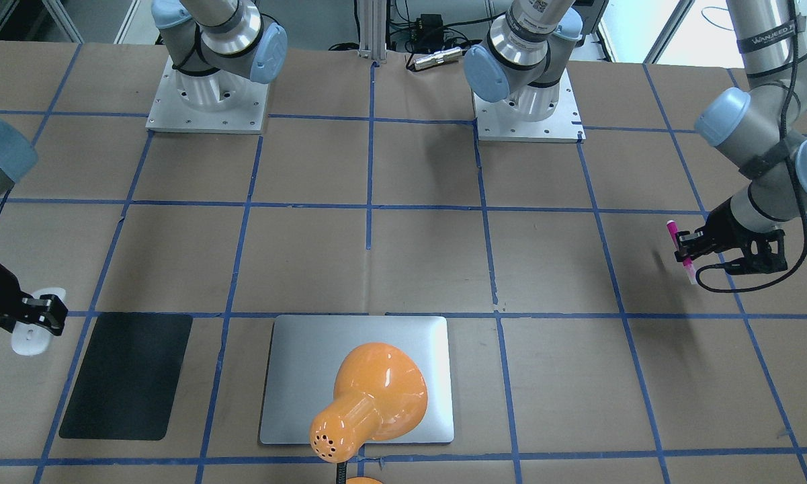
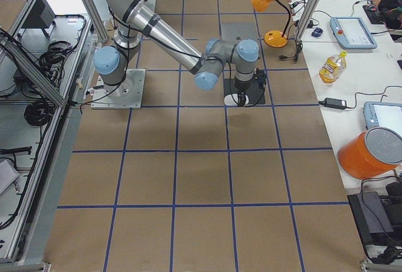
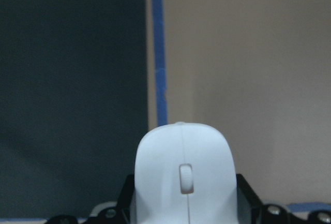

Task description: Place pen and mouse around notebook

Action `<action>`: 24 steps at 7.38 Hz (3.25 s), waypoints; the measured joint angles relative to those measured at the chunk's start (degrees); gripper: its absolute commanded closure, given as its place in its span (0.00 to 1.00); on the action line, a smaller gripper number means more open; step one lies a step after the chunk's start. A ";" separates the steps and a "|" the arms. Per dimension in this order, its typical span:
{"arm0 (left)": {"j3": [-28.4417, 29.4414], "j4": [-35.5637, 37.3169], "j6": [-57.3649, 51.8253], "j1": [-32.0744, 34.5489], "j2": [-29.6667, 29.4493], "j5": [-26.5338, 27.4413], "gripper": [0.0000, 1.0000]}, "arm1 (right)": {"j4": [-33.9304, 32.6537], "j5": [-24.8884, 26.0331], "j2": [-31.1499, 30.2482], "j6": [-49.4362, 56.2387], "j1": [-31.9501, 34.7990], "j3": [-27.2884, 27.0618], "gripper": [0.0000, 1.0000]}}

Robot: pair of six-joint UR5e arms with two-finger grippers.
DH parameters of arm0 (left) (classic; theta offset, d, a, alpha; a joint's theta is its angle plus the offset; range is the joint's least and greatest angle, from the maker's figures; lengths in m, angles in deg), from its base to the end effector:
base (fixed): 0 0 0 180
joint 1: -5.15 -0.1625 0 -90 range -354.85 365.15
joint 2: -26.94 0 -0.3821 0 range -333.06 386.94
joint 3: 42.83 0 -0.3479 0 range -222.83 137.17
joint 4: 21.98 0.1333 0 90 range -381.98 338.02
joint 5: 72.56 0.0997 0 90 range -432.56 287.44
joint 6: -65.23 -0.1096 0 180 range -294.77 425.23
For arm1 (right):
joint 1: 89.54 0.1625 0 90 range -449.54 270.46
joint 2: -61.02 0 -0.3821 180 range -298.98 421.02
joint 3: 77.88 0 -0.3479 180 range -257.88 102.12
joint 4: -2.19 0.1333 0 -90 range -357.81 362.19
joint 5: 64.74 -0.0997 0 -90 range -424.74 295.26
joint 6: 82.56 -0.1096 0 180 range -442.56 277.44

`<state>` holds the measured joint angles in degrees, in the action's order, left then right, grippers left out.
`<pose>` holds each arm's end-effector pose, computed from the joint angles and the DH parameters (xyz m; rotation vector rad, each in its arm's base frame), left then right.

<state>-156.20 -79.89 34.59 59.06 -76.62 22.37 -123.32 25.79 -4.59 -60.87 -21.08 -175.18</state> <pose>0.1696 -0.4429 0.2077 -0.1422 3.1076 0.1835 -0.0828 -0.5700 0.2250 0.0036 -3.1071 0.0910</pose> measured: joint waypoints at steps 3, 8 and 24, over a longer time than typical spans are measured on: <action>-0.57 -8.83 20.59 9.20 5.59 -0.57 1.00 | -1.60 -1.99 6.13 -10.06 7.90 5.14 0.50; -1.06 -10.71 71.14 32.73 6.12 -5.78 1.00 | -3.60 -1.24 8.72 -11.15 8.80 5.04 0.00; 8.20 3.14 120.91 56.62 -9.03 -11.35 0.00 | 31.87 1.35 -27.25 -32.02 22.72 5.31 0.00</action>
<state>-148.00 -76.75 155.50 115.69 -85.65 11.02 -91.45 27.14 -31.83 -92.89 1.63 -169.88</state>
